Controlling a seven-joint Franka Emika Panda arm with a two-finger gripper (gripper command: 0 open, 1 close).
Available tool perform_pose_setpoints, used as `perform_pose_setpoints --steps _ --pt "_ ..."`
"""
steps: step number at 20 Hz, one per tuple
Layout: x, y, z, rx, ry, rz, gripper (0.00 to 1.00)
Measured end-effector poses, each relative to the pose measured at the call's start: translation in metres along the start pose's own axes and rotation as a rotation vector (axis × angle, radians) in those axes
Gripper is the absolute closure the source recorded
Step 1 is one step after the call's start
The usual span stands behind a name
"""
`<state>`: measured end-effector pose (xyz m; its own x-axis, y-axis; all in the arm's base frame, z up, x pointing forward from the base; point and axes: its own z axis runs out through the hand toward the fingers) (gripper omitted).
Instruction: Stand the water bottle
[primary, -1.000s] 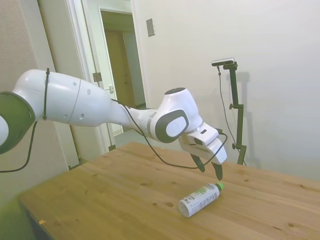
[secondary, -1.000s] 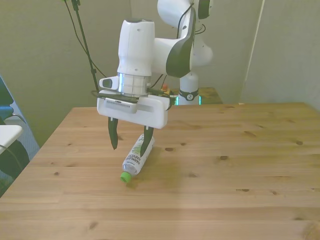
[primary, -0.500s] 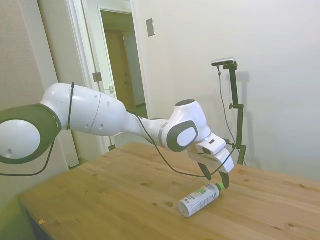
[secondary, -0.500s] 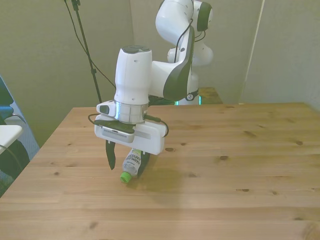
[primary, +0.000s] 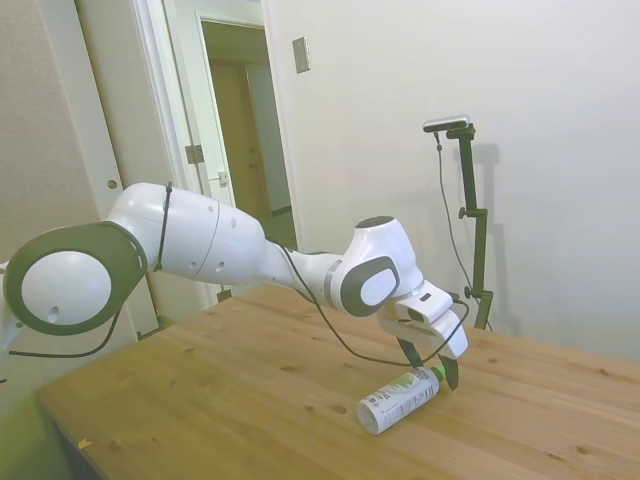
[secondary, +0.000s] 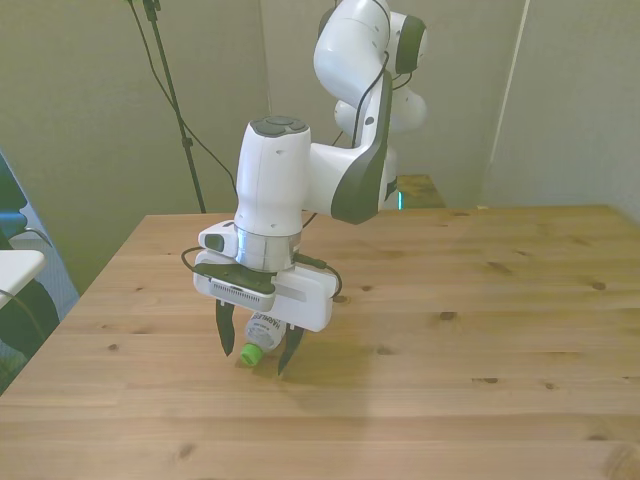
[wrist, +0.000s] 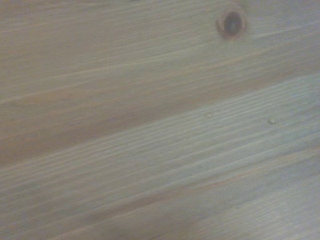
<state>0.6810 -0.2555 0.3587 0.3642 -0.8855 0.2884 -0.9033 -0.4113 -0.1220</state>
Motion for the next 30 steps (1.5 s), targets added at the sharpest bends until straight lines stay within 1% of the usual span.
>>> perform_pose_setpoints --steps 18,26,28,30 --pt "-0.001 0.002 0.001 -0.028 -0.020 0.002 1.00" --pt "0.000 -0.004 -0.009 -0.032 -0.031 0.001 1.00" --pt "0.000 -0.008 -0.013 -0.020 -0.032 0.016 1.00" --pt "-0.003 -0.016 -0.027 0.014 -0.032 0.038 1.00"
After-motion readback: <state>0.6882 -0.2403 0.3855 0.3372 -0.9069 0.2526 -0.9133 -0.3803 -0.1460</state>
